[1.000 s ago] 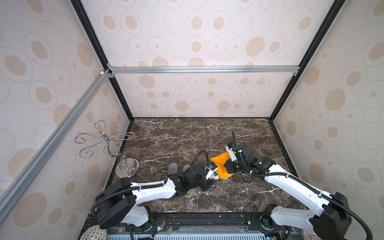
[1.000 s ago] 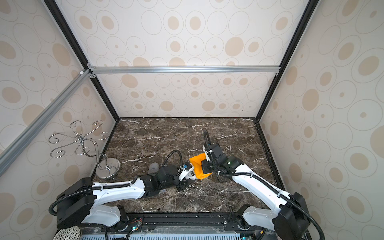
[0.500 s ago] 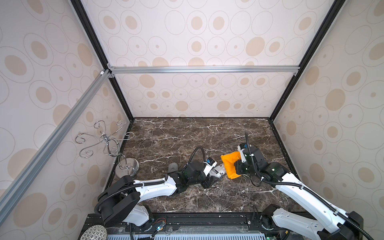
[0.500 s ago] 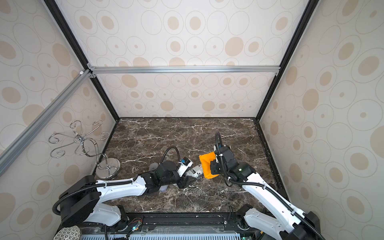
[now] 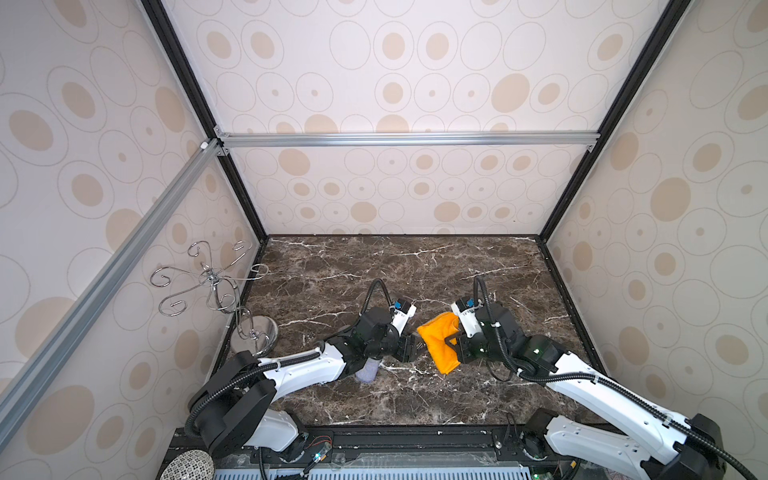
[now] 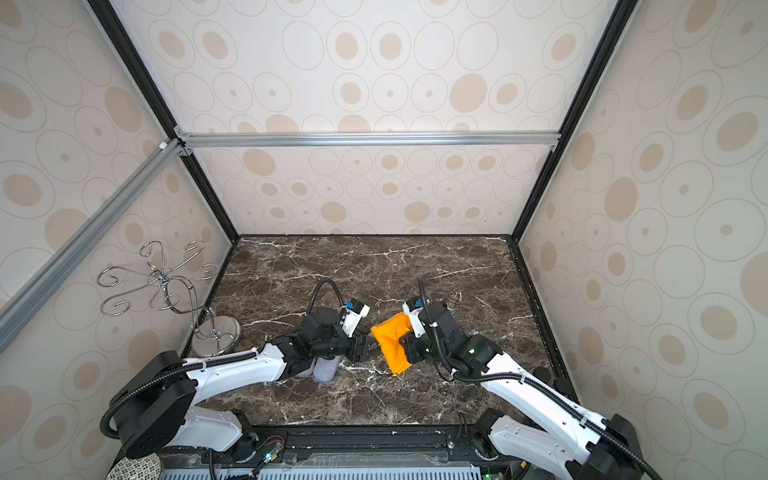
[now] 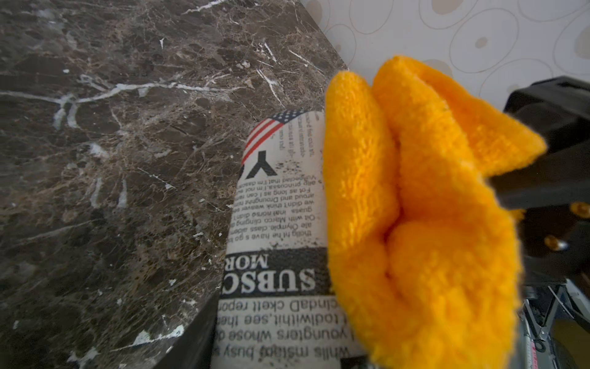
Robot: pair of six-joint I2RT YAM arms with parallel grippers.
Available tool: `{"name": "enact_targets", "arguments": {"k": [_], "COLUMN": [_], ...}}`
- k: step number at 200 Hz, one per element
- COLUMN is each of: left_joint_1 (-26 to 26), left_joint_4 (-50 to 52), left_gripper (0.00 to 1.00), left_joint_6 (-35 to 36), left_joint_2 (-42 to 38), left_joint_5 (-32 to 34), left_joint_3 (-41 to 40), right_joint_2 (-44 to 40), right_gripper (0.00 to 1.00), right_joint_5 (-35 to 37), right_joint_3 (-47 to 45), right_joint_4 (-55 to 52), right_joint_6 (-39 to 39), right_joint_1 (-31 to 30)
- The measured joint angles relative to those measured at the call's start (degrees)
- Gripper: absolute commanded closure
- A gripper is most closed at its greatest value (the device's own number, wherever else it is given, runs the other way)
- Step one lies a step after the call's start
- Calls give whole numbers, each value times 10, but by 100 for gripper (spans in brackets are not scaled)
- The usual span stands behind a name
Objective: Wipe the eyeglass case
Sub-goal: Wipe the dirt from the eyeglass case.
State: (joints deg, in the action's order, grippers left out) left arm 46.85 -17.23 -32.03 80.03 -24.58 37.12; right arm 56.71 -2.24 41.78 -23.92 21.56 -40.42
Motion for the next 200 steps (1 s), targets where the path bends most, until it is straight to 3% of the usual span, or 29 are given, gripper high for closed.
{"name": "enact_targets", "arguments": {"k": [44, 125, 175, 200], "left_joint_1": [0, -1, -8, -16], "left_joint_4": [16, 12, 20, 35], "left_gripper": [51, 51, 51, 50], "left_joint_6": [-4, -21, -42, -49], "left_joint_2": [-8, -9, -32, -61], "left_joint_5": [0, 1, 6, 7], "left_joint_3": [0, 0, 1, 11], "right_joint_2": [8, 9, 12, 3], "right_gripper": [100, 100, 100, 100], "right_joint_5": [136, 35, 112, 108], "right_joint_3": [0, -5, -10, -15], "right_joint_4": [-25, 25, 0, -28], "right_joint_6": [30, 2, 49, 47], "right_joint_1": [23, -27, -3, 3]}}
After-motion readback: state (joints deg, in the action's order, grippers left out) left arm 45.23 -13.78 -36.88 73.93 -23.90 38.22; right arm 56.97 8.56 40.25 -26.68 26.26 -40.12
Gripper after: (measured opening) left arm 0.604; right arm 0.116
